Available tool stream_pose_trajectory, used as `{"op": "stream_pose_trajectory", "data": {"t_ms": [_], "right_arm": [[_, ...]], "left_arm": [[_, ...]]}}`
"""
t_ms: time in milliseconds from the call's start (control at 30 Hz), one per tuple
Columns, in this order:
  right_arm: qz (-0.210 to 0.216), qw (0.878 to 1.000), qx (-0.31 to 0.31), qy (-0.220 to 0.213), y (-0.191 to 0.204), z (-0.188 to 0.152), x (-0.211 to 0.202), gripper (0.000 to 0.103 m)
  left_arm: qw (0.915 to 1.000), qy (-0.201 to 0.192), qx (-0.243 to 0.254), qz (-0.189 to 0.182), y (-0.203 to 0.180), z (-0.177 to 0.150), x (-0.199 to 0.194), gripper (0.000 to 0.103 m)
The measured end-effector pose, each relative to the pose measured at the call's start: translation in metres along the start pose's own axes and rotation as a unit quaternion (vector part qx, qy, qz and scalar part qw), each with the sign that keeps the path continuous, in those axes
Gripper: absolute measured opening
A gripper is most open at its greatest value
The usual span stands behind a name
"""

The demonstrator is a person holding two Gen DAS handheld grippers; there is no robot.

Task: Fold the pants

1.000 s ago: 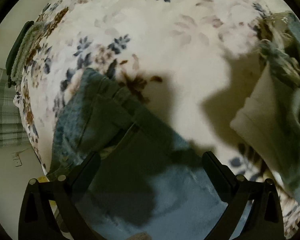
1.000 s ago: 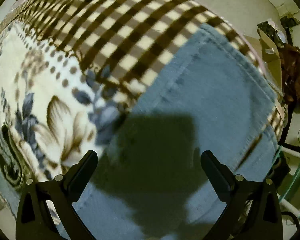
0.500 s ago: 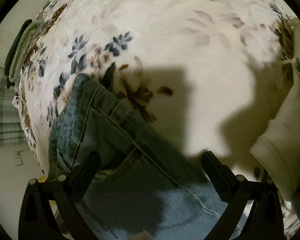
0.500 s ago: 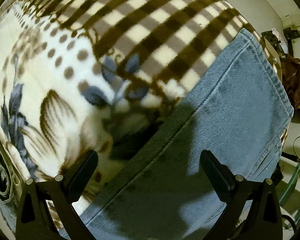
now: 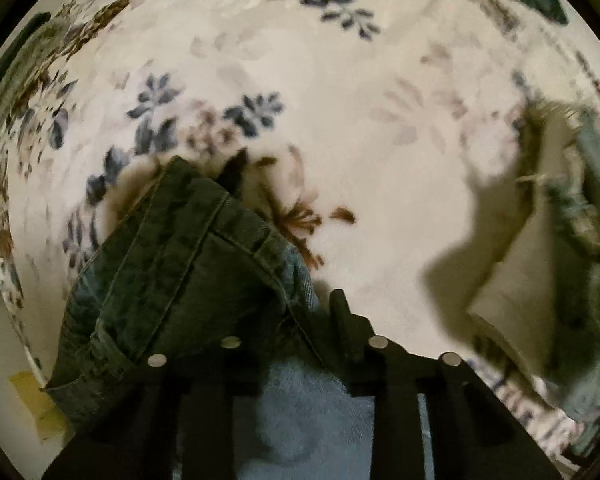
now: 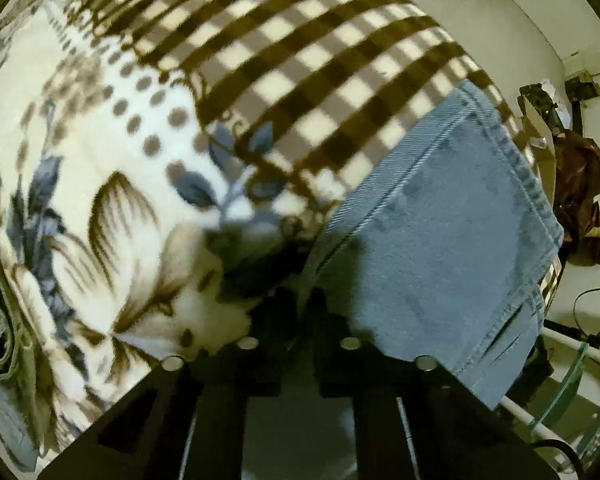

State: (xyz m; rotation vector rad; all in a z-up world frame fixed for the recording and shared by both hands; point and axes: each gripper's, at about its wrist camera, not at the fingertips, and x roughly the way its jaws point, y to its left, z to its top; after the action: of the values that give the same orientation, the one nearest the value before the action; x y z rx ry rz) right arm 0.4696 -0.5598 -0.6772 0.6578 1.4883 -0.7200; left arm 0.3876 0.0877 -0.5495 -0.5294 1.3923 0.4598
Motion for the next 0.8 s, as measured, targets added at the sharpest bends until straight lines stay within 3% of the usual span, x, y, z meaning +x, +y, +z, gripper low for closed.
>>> {"op": "stream_pose_trajectory", "data": {"t_ms": [133, 267, 333, 500, 600, 800], "right_arm": [[0.029, 0.999, -0.002, -0.023, -0.016, -0.018, -0.028, 0.005], [0.064, 0.997, 0.001, -0.052, -0.047, -0.057, -0.068, 0.005], [0.081, 0.994, 0.007, -0.072, -0.068, -0.076, -0.094, 0.005], [0.117, 0.985, 0.004, -0.126, -0.113, -0.142, -0.157, 0.005], [0.106, 0.986, 0.005, -0.132, -0.142, -0.182, -0.175, 0.004], [0.085, 0.989, 0.028, -0.116, -0.210, -0.248, -0.139, 0.004]], "left_arm": [[0.9983, -0.027, -0.009, -0.051, 0.028, -0.007, -0.036, 0.017], [0.9939, -0.044, -0.028, -0.098, 0.057, -0.020, -0.073, 0.015], [0.9913, -0.049, -0.034, -0.117, 0.053, -0.033, -0.087, 0.015], [0.9831, -0.062, -0.048, -0.165, 0.093, -0.087, -0.128, 0.013], [0.9807, -0.045, -0.068, -0.177, 0.131, -0.122, -0.128, 0.011], [0.9838, 0.009, -0.105, -0.145, 0.205, -0.188, -0.080, 0.008]]}}
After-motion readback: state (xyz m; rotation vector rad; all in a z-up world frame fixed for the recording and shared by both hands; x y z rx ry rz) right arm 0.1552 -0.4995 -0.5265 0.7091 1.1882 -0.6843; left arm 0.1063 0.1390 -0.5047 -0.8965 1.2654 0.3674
